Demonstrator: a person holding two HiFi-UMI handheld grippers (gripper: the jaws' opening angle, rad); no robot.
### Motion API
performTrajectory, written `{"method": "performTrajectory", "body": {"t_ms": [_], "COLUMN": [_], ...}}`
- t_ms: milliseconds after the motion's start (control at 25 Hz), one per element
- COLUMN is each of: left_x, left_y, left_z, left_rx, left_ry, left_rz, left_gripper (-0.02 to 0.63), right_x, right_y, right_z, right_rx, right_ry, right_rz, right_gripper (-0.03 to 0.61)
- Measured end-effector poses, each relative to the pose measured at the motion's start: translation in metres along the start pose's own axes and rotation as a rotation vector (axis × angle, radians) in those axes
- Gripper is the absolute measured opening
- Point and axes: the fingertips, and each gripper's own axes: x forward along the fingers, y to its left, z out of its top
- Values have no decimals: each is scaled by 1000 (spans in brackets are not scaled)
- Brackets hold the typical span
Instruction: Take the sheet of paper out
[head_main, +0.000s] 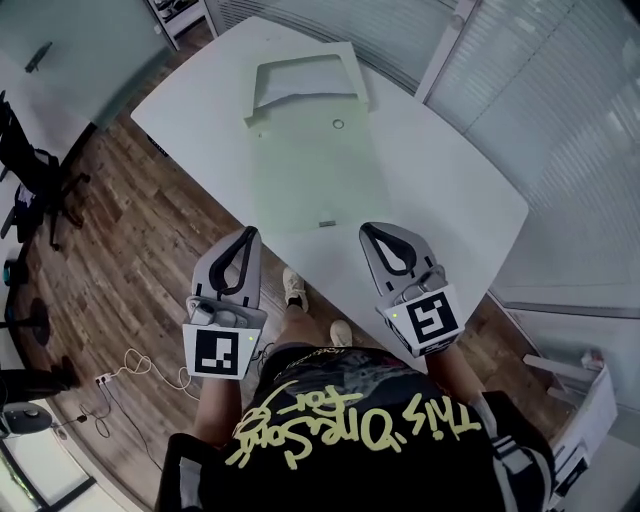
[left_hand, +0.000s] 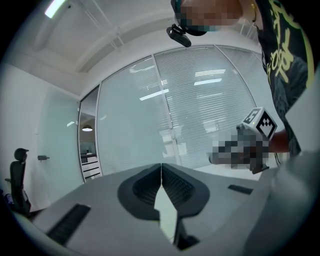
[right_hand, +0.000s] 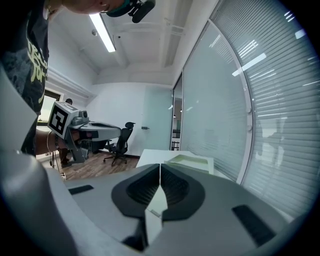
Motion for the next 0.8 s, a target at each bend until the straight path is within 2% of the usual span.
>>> {"method": "performTrajectory", "body": {"t_ms": [120, 280, 400, 680, 800], "left_x": [14, 36, 47, 67, 73], "left_y": [3, 16, 21, 40, 50], "left_z": [-8, -9, -14, -29, -35], "left_rx": [1, -17, -30, -43, -50], "left_ry": [7, 15, 25, 58, 66], "left_rz": [-19, -34, -51, -66, -66], "left_gripper": [10, 10, 11, 11, 10], "right_x": [9, 24, 32, 62, 78], "right_y": [-6, -16, -23, -30, -29], "right_z": [2, -1, -2, -6, 2], "right_rx": [-20, -3, 13, 40, 34], "right_ry": [-61, 31, 60, 52, -8], "right_rz": [-2, -8, -25, -37, -31], "right_gripper": [9, 9, 9, 9, 9]}}
